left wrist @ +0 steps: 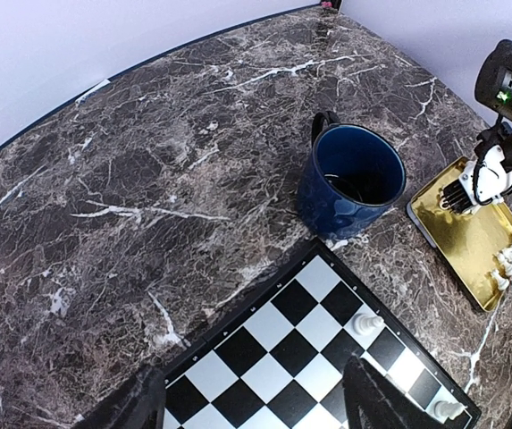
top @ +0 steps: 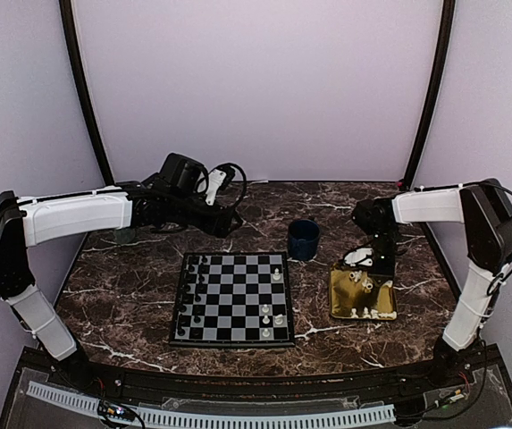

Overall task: Set up the chess pieces on the board
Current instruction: Pick up the queen from the storage box, then place the queen at d1, then adjust the queen at d1, then pick up the pawn from the storage box.

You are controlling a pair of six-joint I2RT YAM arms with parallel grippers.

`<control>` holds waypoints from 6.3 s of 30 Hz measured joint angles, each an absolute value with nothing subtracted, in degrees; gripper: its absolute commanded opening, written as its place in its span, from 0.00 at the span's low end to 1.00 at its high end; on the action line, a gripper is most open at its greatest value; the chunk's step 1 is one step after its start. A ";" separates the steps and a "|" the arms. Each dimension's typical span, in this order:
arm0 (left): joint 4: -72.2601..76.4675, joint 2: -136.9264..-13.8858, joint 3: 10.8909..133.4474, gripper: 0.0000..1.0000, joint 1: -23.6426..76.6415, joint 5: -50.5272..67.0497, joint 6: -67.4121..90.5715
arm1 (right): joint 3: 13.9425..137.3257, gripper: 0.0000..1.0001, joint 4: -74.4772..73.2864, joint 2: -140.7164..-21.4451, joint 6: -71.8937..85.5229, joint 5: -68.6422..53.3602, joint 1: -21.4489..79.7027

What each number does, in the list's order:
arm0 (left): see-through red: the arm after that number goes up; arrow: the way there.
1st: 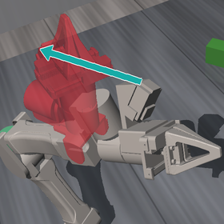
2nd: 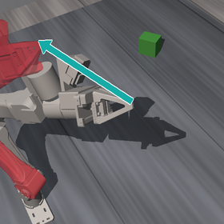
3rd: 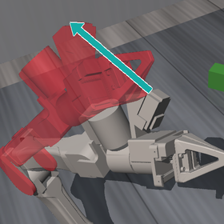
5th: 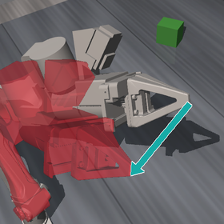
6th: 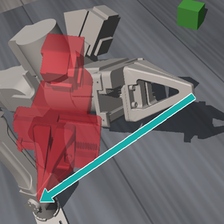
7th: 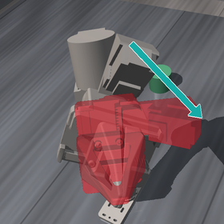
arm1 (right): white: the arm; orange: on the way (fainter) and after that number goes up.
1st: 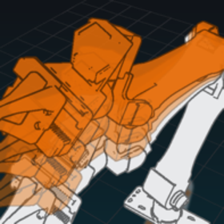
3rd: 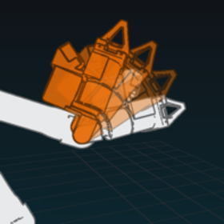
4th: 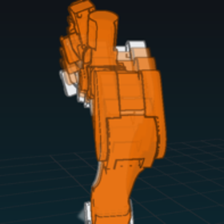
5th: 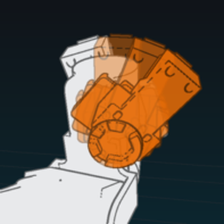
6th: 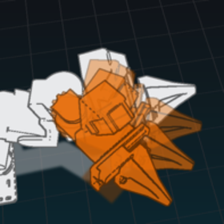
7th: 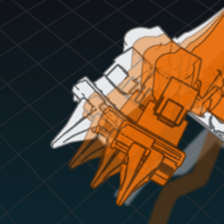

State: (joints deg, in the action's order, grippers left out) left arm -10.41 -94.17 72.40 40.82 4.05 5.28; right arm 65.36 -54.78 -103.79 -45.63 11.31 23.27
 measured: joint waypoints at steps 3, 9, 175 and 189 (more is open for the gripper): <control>-10.48 -94.19 72.62 0.70 40.82 4.05 5.28 | 65.39 0.09 -54.94 -102.65 -45.17 9.56 23.27; -10.48 -94.19 73.06 0.70 40.82 4.08 5.28 | 67.66 0.09 -55.09 -97.62 -43.46 2.07 23.27; -38.06 -112.71 92.36 0.43 58.41 6.13 -13.54 | 62.89 0.63 -37.34 -77.08 -29.02 -24.91 12.69; -19.49 -96.12 72.51 0.55 57.01 -0.64 -10.20 | 62.78 0.35 -50.83 -90.65 -32.91 -9.43 19.18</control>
